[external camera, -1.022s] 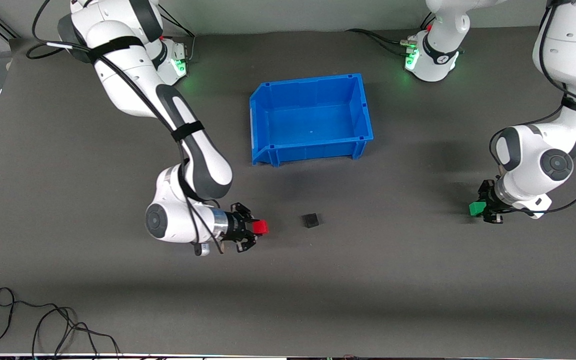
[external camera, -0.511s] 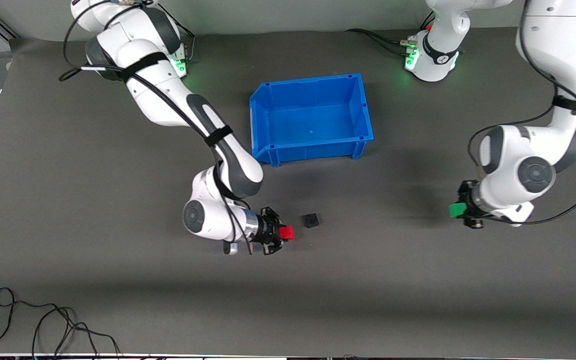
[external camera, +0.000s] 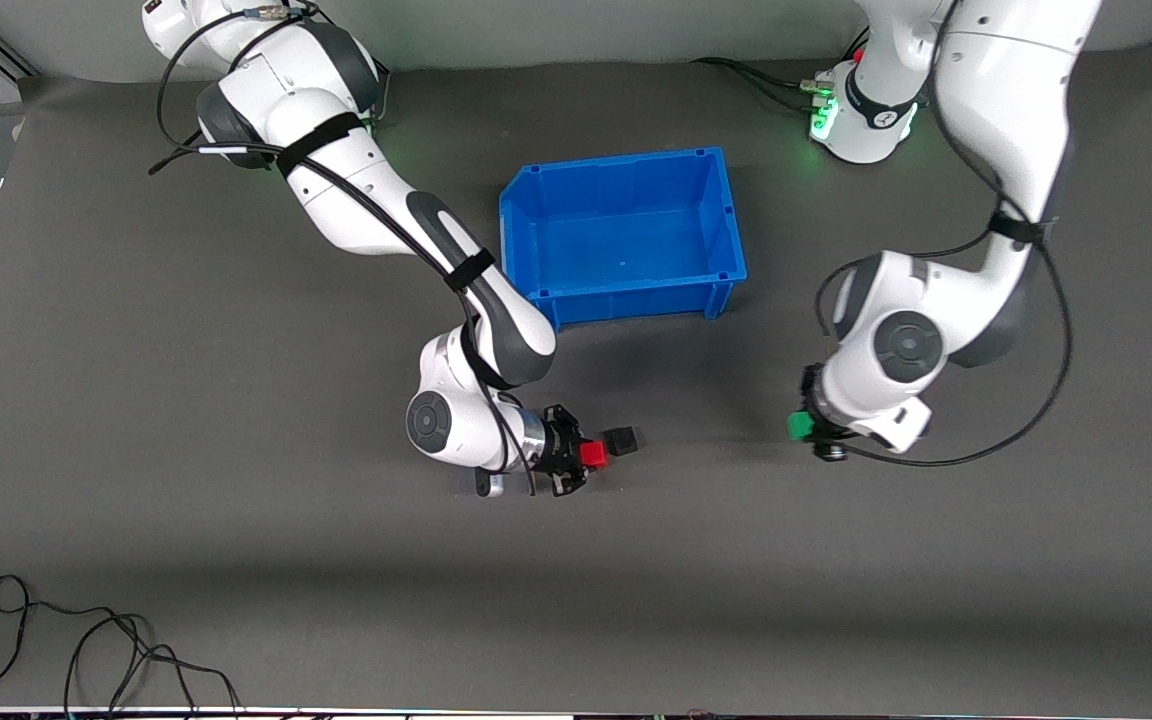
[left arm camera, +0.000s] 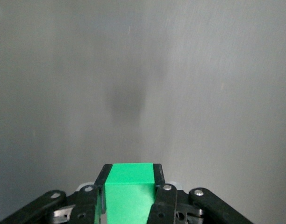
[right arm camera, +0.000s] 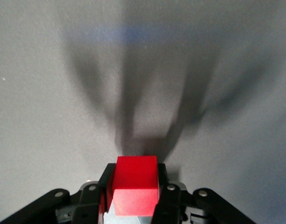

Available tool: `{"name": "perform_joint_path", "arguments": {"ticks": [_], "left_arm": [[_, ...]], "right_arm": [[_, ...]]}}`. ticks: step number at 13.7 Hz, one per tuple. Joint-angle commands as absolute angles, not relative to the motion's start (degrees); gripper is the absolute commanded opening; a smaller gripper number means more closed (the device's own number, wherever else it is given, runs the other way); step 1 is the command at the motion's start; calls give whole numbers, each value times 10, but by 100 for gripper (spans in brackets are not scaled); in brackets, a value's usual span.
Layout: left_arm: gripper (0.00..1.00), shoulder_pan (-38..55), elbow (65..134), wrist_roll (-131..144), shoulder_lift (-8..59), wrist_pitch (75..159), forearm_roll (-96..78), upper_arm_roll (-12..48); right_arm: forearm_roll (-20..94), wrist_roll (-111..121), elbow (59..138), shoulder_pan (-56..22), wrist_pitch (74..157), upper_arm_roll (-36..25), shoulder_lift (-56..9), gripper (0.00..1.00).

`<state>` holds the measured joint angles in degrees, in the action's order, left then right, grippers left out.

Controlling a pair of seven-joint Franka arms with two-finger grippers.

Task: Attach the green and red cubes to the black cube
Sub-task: 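Carry the red cube beside the black cube while the left gripper brings green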

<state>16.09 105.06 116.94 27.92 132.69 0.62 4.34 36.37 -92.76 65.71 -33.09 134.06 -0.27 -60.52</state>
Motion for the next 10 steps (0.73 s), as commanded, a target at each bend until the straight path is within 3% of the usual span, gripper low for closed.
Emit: {"name": "perform_joint_path", "arguments": {"ticks": [1, 10], "left_arm": [[0, 203, 1003, 1214, 312, 1315, -9, 36], [0, 251, 907, 1253, 402, 1325, -11, 65]], "right_arm": [[370, -942, 639, -339, 1340, -9, -614, 15], [369, -941, 637, -352, 1341, -10, -626, 15]]}}
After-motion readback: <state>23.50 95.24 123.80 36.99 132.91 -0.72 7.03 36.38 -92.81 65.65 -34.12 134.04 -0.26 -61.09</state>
